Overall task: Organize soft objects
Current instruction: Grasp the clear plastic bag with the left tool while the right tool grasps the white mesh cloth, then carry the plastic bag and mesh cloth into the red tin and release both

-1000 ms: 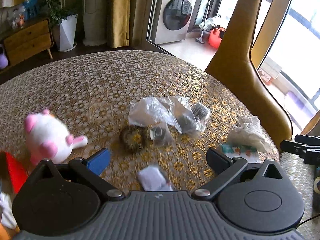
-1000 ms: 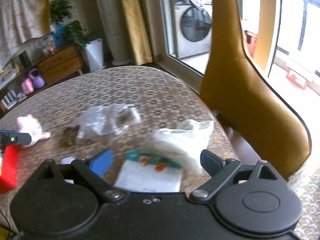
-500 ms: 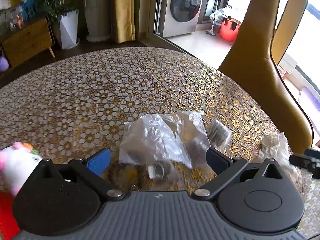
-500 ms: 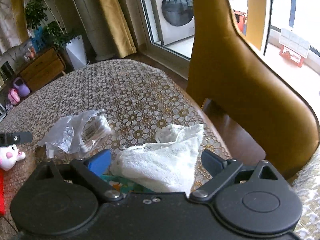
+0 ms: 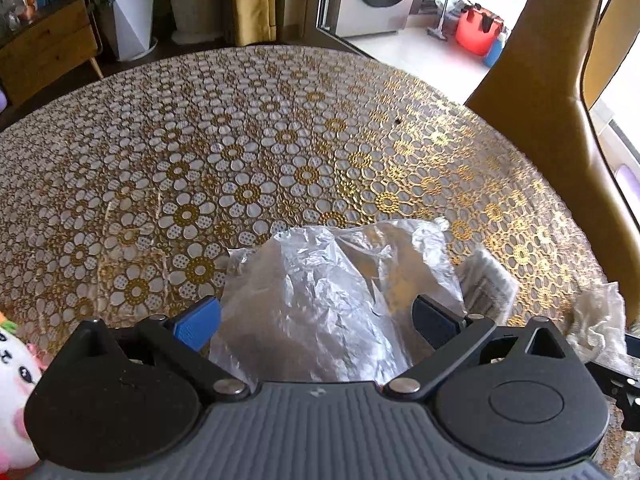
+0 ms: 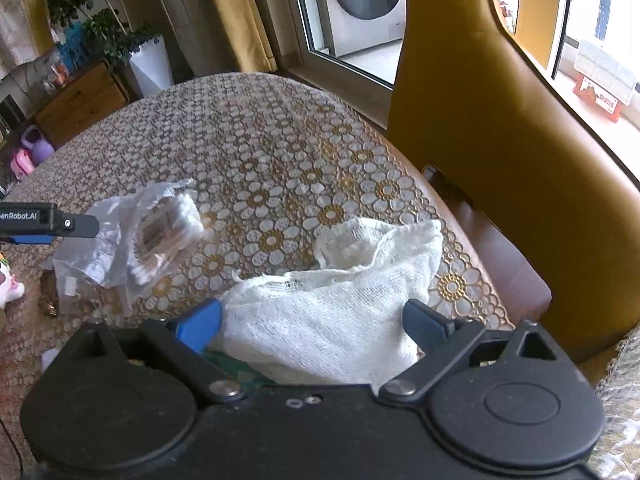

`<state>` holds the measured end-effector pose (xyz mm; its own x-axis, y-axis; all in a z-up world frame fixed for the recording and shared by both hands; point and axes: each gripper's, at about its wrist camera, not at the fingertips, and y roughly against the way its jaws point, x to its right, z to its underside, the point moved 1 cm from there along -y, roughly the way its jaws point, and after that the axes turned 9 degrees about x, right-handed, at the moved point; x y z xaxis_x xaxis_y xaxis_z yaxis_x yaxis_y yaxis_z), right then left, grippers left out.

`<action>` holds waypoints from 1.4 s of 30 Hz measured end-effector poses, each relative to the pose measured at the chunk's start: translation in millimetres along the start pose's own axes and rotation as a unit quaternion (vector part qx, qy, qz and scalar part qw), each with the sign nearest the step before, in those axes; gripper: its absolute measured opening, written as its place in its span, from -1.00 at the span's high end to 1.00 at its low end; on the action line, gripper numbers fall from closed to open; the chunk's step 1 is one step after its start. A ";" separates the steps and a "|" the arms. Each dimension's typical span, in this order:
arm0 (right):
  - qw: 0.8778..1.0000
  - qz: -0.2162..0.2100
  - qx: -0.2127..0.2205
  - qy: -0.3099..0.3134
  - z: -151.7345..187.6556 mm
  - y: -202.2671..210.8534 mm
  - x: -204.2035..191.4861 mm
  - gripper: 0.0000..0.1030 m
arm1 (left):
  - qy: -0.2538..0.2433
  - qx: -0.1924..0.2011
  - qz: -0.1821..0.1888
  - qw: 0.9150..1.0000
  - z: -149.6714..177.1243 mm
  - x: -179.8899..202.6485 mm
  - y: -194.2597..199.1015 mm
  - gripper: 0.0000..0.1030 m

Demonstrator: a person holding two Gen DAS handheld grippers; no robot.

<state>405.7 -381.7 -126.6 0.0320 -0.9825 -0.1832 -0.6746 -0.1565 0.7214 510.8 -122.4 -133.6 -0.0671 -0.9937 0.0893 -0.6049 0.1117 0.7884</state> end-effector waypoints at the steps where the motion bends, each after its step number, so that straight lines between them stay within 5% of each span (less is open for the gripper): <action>1: 1.000 0.002 -0.002 0.001 1.3 -1.9 0.6 -0.89 | -0.002 -0.002 -0.001 1.000 0.3 0.2 -3.2 -0.98; 5: 1.000 0.006 -0.008 0.009 5.2 -8.0 0.2 -0.86 | -0.017 -0.007 -0.006 1.000 3.0 3.0 -12.0 -0.95; 13: 0.999 0.021 -0.004 0.032 8.2 -10.9 -6.3 -0.70 | -0.047 -0.005 -0.024 0.999 8.4 10.7 -19.1 -0.27; 16: 0.999 0.031 0.001 0.044 8.2 -11.5 -9.0 -0.53 | -0.045 -0.001 -0.025 0.999 8.0 13.2 -19.6 0.10; 21: 0.998 0.038 0.010 0.052 5.6 -9.5 -10.6 -0.01 | -0.044 0.004 -0.027 0.999 5.0 7.6 -13.6 0.35; 27: 0.997 0.044 0.021 0.056 3.8 -5.4 -13.0 0.58 | -0.027 0.016 -0.031 0.999 0.2 -4.4 -1.6 0.55; 42: 0.995 0.015 0.083 0.050 -11.3 45.8 -25.5 0.75 | 0.007 0.058 -0.026 0.998 -17.4 -32.3 57.2 0.72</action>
<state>382.3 -365.0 -81.3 0.0777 -0.9930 -0.0894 -0.7882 -0.1161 0.6044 492.1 -83.9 -80.8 -0.0222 -0.9980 0.0593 -0.6958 0.0580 0.7159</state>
